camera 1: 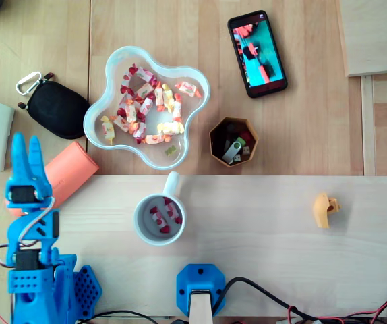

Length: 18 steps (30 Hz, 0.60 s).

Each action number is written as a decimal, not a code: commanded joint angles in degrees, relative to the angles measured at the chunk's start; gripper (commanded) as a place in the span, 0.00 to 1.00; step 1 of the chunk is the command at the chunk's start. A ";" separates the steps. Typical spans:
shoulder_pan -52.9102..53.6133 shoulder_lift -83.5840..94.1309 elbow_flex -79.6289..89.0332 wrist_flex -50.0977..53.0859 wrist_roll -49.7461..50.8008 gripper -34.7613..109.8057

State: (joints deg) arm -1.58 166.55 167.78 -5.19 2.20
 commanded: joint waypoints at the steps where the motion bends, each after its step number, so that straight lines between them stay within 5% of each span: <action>1: -1.14 3.34 7.47 -9.76 0.88 0.50; 18: -0.70 3.60 12.39 -13.97 1.76 0.50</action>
State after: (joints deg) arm -1.67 169.37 178.07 -17.49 2.99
